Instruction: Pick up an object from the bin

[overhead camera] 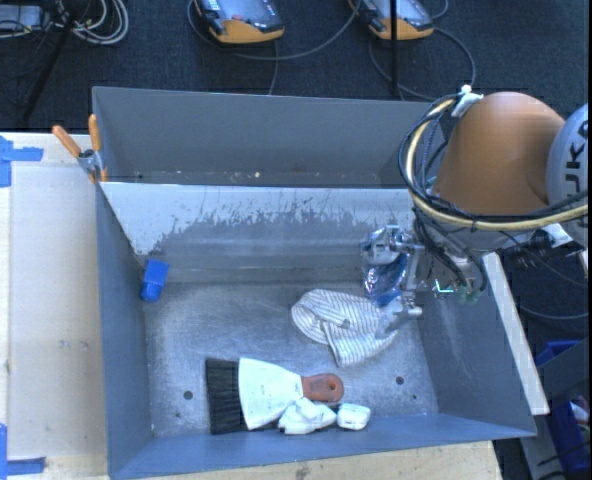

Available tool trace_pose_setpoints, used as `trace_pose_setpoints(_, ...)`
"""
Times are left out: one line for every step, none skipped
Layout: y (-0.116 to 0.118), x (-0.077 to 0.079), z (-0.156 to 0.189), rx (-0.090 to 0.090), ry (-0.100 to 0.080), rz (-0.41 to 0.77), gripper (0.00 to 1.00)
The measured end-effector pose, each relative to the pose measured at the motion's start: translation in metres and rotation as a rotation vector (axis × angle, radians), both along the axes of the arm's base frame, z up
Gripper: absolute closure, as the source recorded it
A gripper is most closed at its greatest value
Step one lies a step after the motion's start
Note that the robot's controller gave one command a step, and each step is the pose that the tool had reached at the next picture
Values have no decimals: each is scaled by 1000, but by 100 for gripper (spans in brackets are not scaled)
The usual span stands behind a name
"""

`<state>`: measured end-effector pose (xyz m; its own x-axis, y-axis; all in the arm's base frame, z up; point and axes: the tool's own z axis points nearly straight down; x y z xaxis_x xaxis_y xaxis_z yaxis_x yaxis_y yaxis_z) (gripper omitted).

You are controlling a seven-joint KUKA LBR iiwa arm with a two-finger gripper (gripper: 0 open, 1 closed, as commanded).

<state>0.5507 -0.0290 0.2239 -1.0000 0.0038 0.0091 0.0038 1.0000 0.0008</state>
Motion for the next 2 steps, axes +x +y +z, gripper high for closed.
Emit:
trace_pose_setpoints(0,1,4,-1,-8,1,0)
trace_pose_setpoints(26,27,-142,-1,-10,-52,100)
